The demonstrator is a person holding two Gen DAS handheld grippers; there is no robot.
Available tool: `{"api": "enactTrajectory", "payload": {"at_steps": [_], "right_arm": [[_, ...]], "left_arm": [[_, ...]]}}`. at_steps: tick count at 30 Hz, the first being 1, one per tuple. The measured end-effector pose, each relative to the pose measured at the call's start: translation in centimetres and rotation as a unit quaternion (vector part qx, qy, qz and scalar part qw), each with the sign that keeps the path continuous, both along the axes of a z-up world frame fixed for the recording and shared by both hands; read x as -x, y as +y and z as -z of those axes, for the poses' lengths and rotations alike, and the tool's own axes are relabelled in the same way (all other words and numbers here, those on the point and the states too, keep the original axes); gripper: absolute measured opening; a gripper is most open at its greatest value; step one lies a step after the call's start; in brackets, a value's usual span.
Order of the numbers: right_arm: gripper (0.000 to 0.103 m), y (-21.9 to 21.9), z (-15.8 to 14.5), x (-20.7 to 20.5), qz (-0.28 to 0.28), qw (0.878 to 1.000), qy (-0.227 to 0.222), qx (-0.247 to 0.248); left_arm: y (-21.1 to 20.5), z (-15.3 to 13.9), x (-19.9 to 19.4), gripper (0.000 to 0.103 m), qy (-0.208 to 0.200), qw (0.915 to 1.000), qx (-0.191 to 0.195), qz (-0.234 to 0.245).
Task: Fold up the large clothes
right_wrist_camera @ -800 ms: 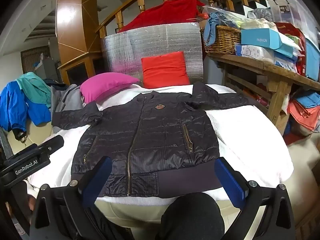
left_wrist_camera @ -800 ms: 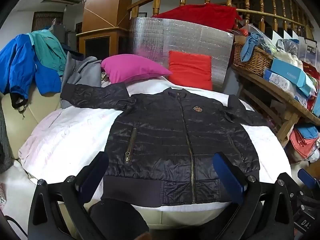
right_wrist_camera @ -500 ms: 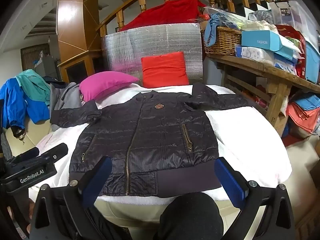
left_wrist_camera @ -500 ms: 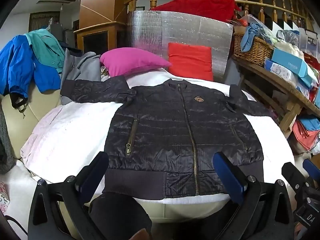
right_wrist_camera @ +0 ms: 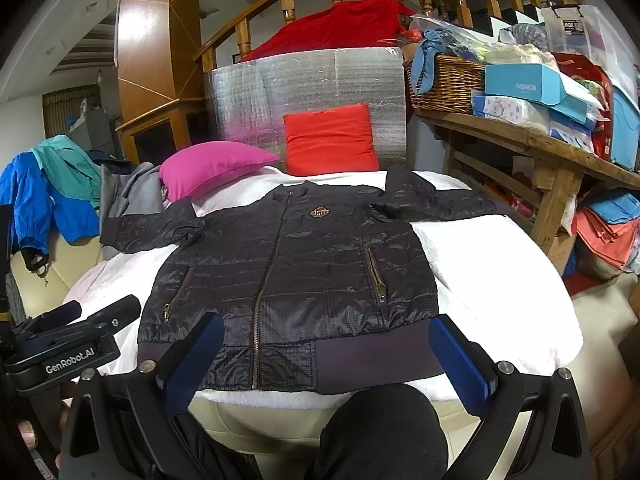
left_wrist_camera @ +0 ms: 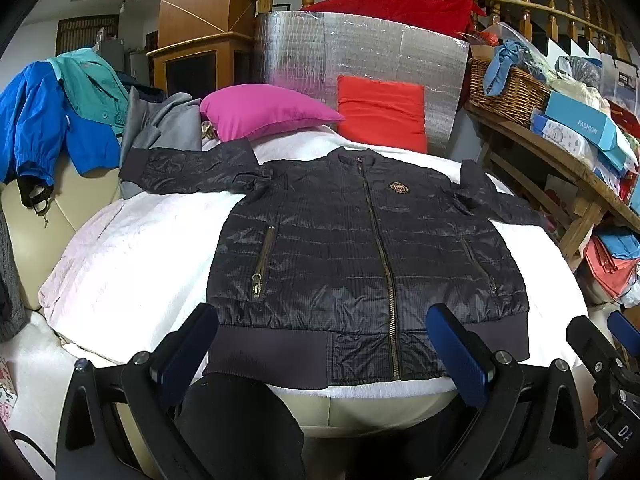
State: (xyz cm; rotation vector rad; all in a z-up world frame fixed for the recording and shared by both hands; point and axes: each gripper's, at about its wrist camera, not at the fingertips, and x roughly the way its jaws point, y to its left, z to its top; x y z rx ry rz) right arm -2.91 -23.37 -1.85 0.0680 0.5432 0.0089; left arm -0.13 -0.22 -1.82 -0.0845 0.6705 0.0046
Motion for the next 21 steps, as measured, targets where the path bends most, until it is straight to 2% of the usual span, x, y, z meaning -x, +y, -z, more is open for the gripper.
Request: {"api": "enactTrajectory", "payload": {"at_steps": [21], "right_arm": [[0.103,0.13,0.07,-0.07,0.002,1.000,0.002,0.002]], "left_arm": [[0.12,0.32,0.16,0.103,0.002,1.0000,0.002,-0.001]]}}
